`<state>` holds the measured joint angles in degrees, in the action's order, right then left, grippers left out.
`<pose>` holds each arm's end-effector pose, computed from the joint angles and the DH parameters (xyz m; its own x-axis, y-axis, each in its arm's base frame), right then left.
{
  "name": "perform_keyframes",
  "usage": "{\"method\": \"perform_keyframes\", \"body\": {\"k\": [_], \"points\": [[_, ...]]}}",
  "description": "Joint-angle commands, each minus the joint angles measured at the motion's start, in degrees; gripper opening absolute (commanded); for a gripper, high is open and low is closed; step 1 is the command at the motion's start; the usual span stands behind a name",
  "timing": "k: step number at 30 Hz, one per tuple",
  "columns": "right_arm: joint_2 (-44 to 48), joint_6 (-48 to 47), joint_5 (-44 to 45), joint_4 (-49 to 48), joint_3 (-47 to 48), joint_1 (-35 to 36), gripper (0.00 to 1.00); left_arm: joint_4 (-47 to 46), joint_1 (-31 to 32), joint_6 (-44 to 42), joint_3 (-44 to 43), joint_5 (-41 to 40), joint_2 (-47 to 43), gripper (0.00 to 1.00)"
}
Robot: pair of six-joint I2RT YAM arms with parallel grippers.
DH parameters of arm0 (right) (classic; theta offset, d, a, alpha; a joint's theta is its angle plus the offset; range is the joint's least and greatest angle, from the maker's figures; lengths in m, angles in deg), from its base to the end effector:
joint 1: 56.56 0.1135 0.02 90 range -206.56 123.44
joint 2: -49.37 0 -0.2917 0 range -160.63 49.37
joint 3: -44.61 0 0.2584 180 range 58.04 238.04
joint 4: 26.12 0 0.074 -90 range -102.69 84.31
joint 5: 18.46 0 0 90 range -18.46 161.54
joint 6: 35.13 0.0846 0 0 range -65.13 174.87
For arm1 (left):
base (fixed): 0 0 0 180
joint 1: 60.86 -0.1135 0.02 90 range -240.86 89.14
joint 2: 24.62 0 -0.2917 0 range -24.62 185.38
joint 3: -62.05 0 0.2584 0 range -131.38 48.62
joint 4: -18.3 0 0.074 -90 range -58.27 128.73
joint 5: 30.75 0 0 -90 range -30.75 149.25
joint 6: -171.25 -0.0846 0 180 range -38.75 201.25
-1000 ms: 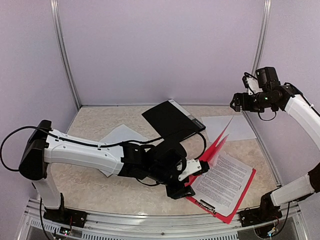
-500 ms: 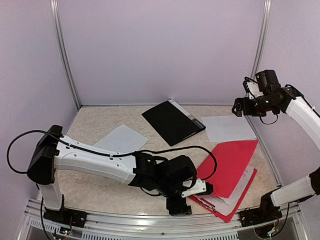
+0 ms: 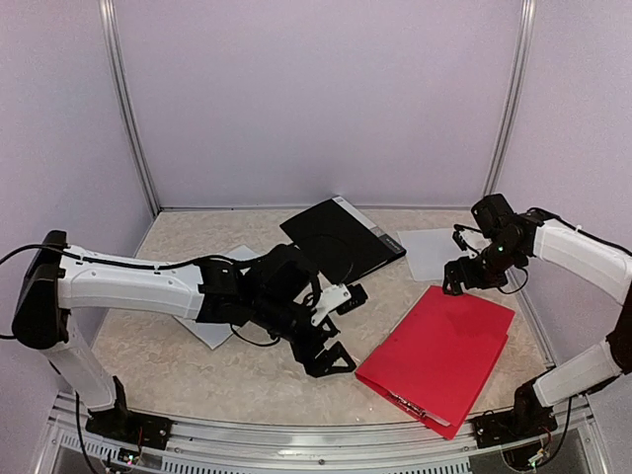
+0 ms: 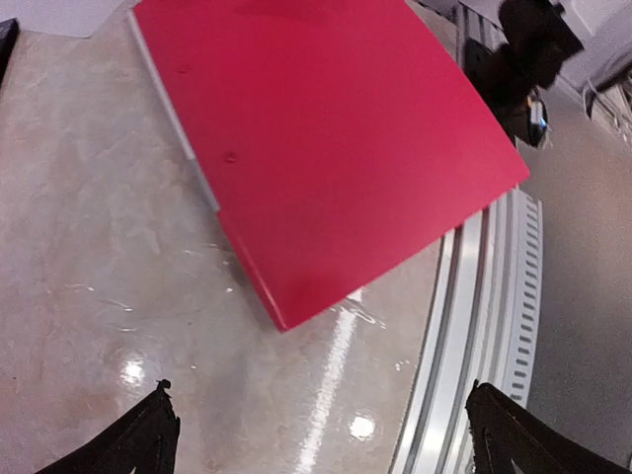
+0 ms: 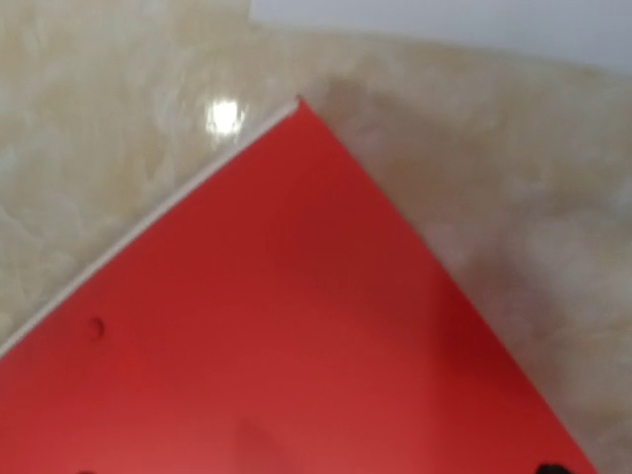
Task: Put the files into the folder
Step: Move the folder with files to the center of the board.
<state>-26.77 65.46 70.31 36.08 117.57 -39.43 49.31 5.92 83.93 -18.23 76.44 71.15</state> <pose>0.2615 0.0825 0.2382 -0.9097 -0.0881 -0.4059 -0.1382 0.9858 0.0957 0.1367 -0.3820 0.2224 -0.3305 0.6570 -0.6776 0.9437 0.2207 -0.2463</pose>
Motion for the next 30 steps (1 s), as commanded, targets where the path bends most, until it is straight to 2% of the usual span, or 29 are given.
{"method": "perform_keyframes", "body": {"k": [1,3,6,8,18,22,27,30], "points": [[-5.6,-1.7,-0.4,-2.8,-1.9,0.6,0.95,-5.9,-6.4,15.3,-2.0,1.5,1.3,0.99],[-9.5,-2.9,0.4,-2.2,-1.4,0.5,0.96,-6.6,-8.3,20.7,-3.9,2.8,4.2,0.99],[-13.2,-3.7,0.1,-2.7,-0.9,0.5,0.96,-7.7,-11.4,28.3,-8.0,9.8,10.7,0.99],[-14.8,-3.9,-0.1,-2.6,0.0,0.4,0.96,-6.6,-11.6,30.3,-11.2,11.5,14.5,0.99],[-19.4,-4.9,2.0,-1.2,5.4,-4.8,0.98,-0.8,-12.4,32.7,-20.7,20.0,26.8,0.99],[-20.8,-4.3,2.0,-2.5,3.5,-4.8,0.97,1.5,-12.4,32.4,-26.2,22.0,31.6,0.99],[-22.4,-3.5,2.7,-3.4,1.3,-4.8,0.91,2.8,-12.0,34.2,-32.3,24.8,37.5,0.91],[-23.2,-3.6,-0.2,-4.3,1.1,-4.7,0.88,3.1,-11.9,35.3,-34.4,26.0,40.2,0.86]]}}
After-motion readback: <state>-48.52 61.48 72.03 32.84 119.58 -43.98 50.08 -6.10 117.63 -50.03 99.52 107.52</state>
